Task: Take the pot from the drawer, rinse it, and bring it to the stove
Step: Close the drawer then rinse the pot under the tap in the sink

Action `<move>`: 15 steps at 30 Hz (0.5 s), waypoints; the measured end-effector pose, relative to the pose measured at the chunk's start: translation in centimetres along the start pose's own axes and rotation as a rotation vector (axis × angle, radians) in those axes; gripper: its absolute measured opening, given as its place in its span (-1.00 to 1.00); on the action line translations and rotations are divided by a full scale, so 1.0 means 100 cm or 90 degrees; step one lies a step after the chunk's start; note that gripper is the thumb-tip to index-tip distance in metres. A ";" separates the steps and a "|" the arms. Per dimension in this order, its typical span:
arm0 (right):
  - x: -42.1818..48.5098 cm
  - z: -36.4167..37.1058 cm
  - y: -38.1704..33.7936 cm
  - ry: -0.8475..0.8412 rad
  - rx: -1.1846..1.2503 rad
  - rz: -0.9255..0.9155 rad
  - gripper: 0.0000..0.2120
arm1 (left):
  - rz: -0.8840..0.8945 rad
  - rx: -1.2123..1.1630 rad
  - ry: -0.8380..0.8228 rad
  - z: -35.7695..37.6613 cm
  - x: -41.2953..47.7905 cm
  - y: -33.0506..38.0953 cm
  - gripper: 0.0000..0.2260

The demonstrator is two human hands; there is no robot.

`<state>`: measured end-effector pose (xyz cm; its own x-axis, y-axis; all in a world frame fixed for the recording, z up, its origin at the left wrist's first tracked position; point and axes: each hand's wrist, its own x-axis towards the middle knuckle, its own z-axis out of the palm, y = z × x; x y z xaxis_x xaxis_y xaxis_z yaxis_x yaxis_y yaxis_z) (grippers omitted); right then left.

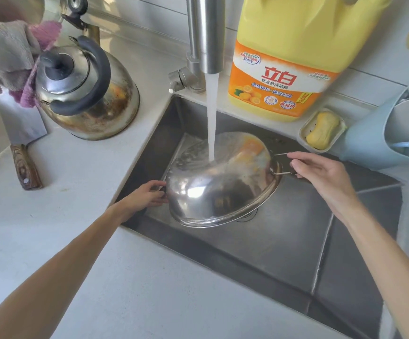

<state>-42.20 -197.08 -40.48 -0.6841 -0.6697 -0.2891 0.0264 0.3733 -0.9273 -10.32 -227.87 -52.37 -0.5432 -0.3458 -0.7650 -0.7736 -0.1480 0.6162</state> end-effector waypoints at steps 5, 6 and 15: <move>-0.002 0.003 -0.007 -0.033 -0.033 -0.045 -0.78 | -0.025 0.014 -0.002 0.001 0.001 0.000 -0.48; -0.003 0.003 -0.008 -0.045 -0.045 -0.054 -0.75 | -0.027 0.009 0.007 0.001 0.001 0.001 -0.48; -0.004 -0.006 0.019 -0.109 -0.177 -0.070 -0.56 | 0.065 0.112 0.166 0.001 0.002 -0.005 -0.59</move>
<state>-42.27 -195.71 -42.02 -0.5386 -0.8050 -0.2488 -0.2568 0.4381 -0.8614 -10.05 -227.80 -52.86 -0.5363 -0.5798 -0.6134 -0.7765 0.0541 0.6278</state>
